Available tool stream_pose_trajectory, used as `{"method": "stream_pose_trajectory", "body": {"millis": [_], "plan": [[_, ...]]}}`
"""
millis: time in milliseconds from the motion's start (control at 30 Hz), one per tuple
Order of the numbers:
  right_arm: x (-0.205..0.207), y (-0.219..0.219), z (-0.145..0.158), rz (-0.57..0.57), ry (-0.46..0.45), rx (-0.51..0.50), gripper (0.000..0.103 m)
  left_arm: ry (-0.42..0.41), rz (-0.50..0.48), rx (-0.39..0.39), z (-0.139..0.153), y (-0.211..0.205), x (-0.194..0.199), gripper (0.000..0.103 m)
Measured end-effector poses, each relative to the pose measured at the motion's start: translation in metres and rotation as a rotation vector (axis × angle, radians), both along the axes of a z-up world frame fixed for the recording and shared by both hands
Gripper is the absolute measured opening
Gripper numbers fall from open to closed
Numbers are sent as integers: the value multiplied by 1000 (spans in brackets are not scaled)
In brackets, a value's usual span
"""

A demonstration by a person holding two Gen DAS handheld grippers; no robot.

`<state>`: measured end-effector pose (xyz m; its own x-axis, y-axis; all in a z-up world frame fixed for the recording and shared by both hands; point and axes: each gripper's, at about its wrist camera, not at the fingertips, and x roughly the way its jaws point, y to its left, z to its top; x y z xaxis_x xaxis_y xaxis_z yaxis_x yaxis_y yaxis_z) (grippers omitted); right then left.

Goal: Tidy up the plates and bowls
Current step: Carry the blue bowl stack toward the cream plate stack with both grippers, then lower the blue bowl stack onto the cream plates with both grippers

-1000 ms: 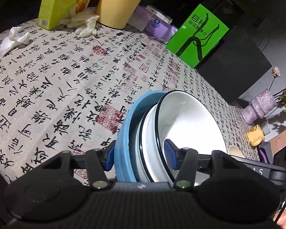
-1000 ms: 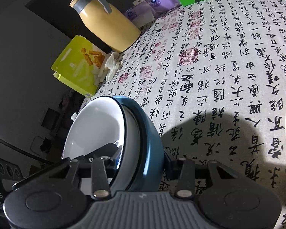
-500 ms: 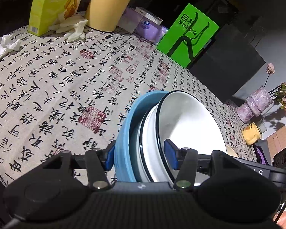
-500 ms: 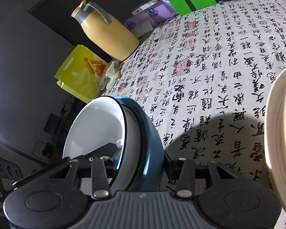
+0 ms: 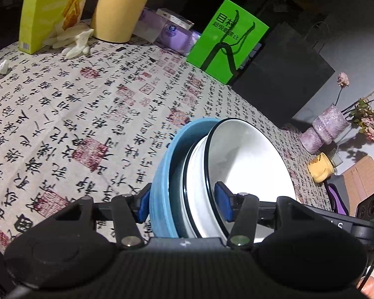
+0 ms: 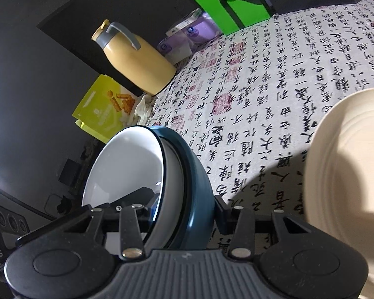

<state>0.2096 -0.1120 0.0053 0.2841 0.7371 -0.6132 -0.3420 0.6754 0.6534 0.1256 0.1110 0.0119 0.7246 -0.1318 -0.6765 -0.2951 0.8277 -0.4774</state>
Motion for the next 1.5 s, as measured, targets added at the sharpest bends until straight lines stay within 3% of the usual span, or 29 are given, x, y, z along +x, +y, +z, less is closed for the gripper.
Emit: {"method": "stream_pose_trajectory", "body": {"millis": [1500], "plan": [[14, -120, 0, -193, -14, 47, 43, 11, -182, 36, 8, -110, 57, 52]]}}
